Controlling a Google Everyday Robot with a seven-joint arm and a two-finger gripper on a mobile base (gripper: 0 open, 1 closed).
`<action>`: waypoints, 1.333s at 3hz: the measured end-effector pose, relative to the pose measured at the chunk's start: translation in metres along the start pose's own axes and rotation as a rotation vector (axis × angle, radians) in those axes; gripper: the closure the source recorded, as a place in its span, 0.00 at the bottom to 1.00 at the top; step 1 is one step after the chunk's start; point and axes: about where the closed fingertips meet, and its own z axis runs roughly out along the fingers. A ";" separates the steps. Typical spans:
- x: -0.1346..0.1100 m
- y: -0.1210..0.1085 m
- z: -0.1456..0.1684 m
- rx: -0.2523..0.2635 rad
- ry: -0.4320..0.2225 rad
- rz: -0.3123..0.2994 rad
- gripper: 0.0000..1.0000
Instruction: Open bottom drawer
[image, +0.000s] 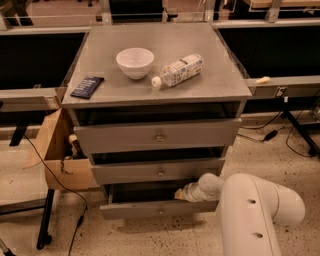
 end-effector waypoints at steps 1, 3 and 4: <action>0.000 0.001 -0.003 0.000 0.002 0.002 1.00; 0.007 0.001 -0.004 0.001 0.024 -0.018 1.00; 0.004 0.002 -0.005 0.001 0.024 -0.019 1.00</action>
Offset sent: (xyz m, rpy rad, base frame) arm -0.0720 -0.0185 -0.0633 -0.0297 0.0655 0.0742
